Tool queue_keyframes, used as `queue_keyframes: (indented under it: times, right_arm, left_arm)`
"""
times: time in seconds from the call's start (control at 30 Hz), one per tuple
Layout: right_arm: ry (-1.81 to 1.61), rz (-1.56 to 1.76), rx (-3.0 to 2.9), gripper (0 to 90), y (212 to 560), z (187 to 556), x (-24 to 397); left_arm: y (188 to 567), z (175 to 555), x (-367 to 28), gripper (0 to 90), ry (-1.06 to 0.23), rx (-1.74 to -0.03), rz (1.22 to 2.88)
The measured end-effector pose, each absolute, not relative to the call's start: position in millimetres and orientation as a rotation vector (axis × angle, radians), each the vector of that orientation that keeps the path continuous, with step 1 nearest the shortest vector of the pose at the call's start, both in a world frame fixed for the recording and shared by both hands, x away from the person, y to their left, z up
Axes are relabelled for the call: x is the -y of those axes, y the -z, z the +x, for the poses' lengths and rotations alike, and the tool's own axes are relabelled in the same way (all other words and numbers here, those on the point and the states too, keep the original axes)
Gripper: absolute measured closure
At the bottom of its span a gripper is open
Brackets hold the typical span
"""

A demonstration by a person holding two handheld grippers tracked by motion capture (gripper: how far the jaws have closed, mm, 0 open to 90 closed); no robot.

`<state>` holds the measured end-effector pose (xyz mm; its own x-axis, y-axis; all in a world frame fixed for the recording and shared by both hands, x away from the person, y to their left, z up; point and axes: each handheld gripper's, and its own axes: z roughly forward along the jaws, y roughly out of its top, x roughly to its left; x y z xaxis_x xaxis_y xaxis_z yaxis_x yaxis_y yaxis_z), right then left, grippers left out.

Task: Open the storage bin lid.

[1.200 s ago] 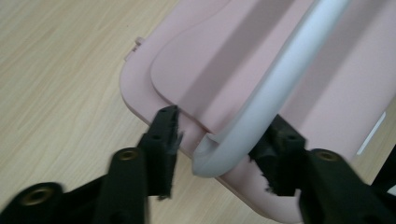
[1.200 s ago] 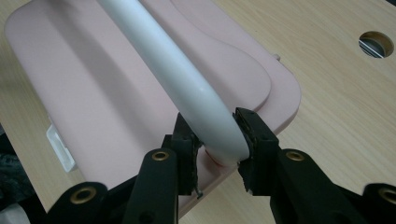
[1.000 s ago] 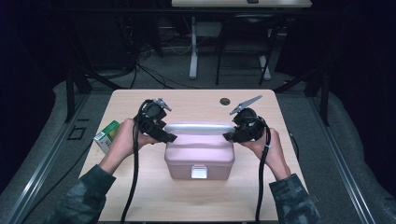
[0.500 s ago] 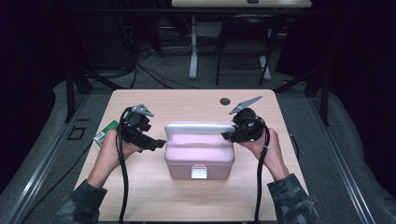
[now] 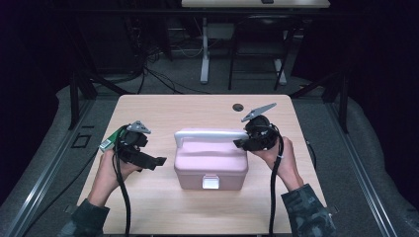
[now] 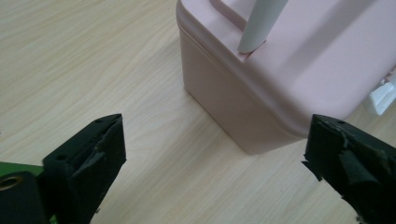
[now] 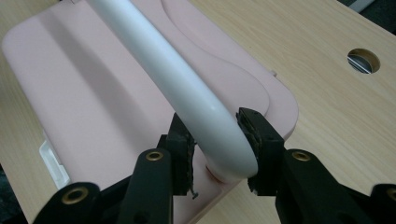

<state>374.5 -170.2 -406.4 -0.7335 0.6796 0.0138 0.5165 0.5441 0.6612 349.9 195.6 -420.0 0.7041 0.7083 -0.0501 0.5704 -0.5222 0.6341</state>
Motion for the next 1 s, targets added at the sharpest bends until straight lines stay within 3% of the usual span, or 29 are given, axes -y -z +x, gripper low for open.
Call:
queue_keyframes:
  times: [0.2,0.47,1.0]
  right_arm:
    - [-0.973,1.01,-2.522,68.5,407,375,170]
    - [-0.97,1.018,-2.509,69.1,407,376,170]
    - [-1.014,1.027,-2.479,69.7,407,377,171]
  left_arm:
    - [431,347,-198,0.2,-0.278,-0.987,2.272]
    - [448,341,-194,0.0,-0.321,-0.982,2.253]
    - [458,338,-195,0.2,-0.259,-0.991,2.253]
